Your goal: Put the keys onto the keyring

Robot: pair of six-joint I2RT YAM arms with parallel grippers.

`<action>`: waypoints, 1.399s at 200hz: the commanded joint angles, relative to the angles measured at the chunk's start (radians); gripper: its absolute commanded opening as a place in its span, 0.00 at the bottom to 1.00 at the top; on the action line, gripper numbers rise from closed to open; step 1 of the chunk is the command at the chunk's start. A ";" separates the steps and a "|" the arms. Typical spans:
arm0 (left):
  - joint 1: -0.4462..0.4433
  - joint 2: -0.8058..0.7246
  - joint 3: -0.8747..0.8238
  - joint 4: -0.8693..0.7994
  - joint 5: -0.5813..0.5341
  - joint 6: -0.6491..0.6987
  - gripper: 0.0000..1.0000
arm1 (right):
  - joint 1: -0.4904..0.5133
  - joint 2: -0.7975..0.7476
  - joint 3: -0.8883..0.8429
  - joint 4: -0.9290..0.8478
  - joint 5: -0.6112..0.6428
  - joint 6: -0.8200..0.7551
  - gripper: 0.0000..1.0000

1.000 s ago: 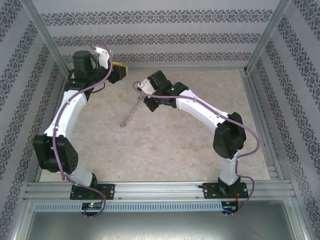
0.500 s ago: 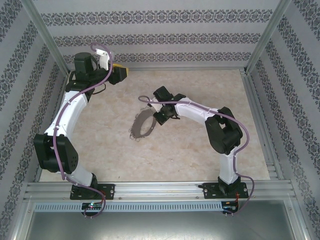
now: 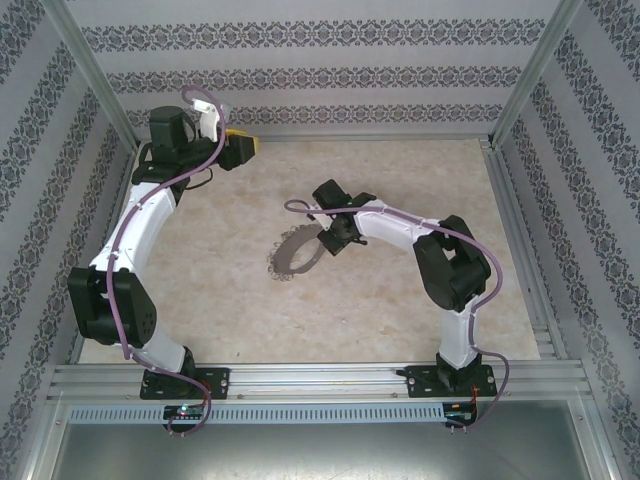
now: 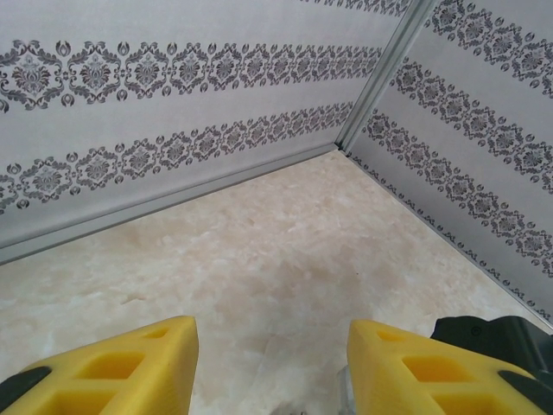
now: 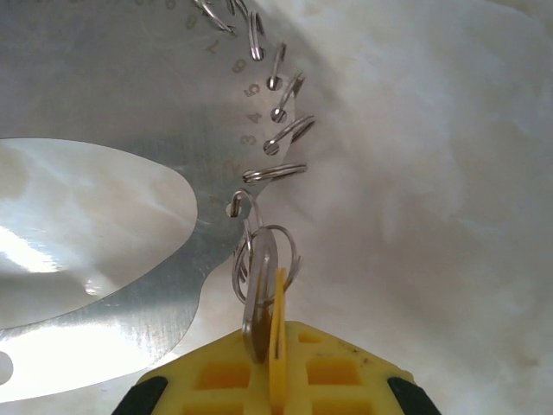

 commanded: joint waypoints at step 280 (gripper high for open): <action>-0.017 -0.313 -0.557 0.385 -0.503 0.053 1.00 | -0.459 -0.556 -0.429 0.503 0.012 0.317 0.98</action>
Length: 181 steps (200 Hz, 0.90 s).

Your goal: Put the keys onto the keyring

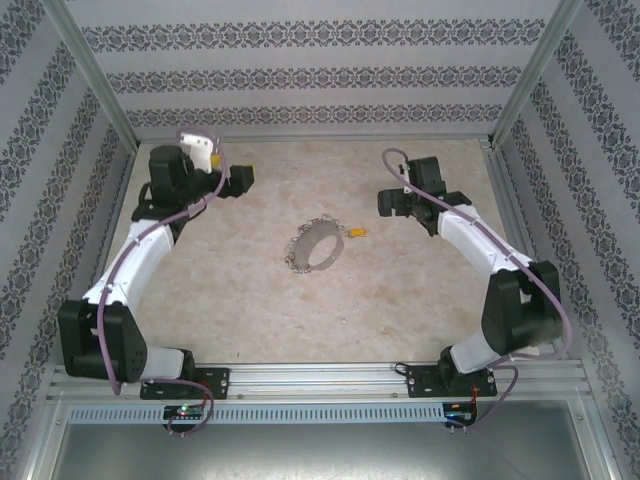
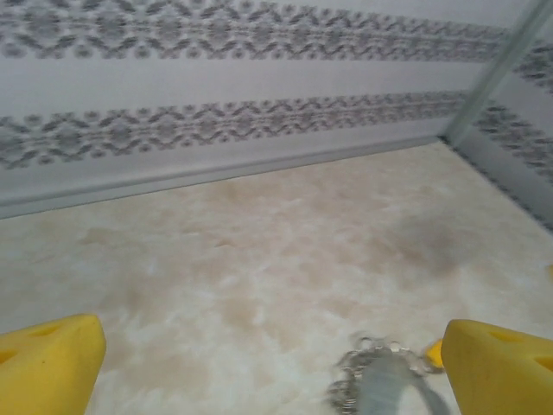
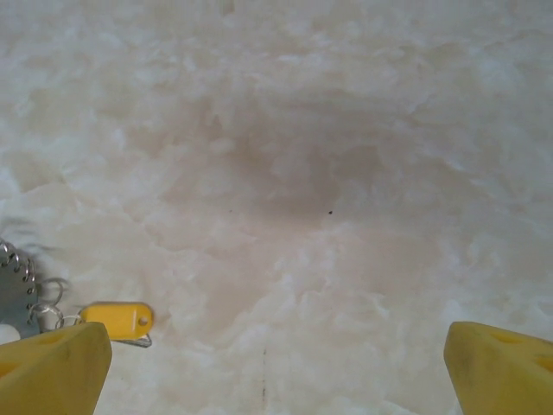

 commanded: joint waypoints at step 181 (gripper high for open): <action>-0.011 0.153 -0.659 0.814 -0.515 0.122 1.00 | -0.221 -0.016 -0.719 1.226 -0.141 -0.103 0.98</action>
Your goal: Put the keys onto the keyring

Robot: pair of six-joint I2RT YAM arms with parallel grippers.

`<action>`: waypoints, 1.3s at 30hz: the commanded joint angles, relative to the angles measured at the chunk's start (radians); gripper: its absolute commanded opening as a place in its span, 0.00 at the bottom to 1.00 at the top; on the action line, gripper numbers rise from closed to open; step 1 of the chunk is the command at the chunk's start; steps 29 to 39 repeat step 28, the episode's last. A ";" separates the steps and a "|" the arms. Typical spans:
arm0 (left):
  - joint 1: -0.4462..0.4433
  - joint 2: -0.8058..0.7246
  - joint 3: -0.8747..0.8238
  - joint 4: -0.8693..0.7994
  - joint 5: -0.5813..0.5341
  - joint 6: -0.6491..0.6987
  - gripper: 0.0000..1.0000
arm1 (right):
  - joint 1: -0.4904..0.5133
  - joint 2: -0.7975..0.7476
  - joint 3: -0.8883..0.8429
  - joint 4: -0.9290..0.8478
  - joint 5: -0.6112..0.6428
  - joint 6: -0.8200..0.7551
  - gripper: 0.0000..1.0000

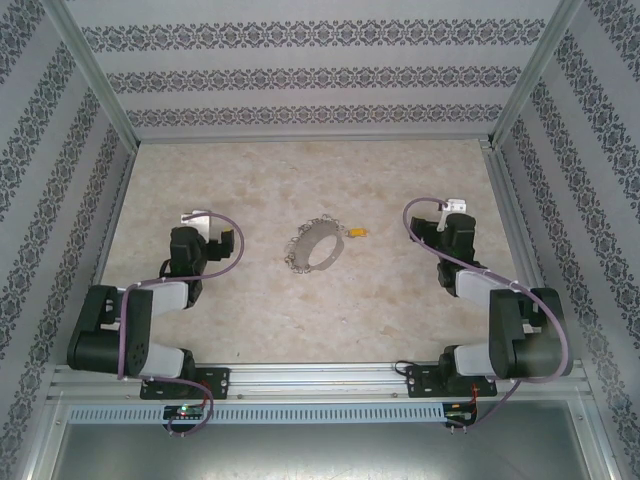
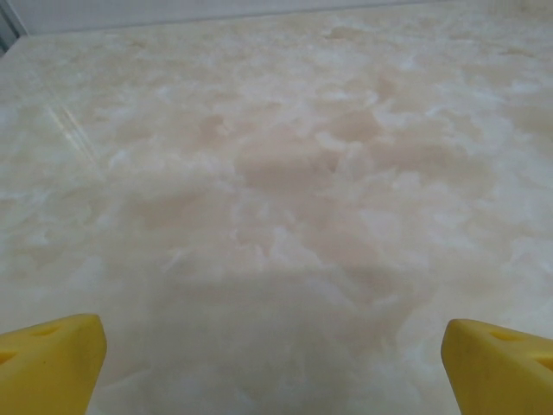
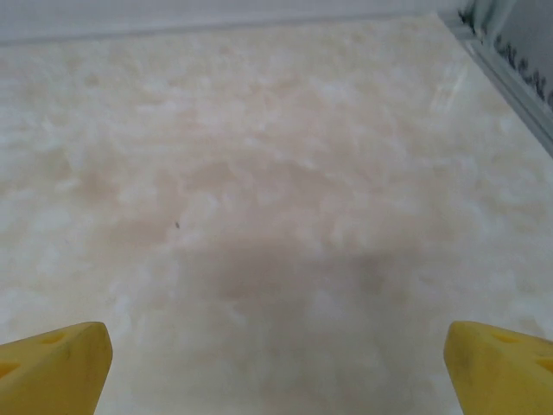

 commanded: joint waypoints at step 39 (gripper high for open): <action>0.051 0.133 0.057 0.101 0.077 -0.023 1.00 | 0.013 0.110 -0.043 0.277 -0.033 -0.049 0.98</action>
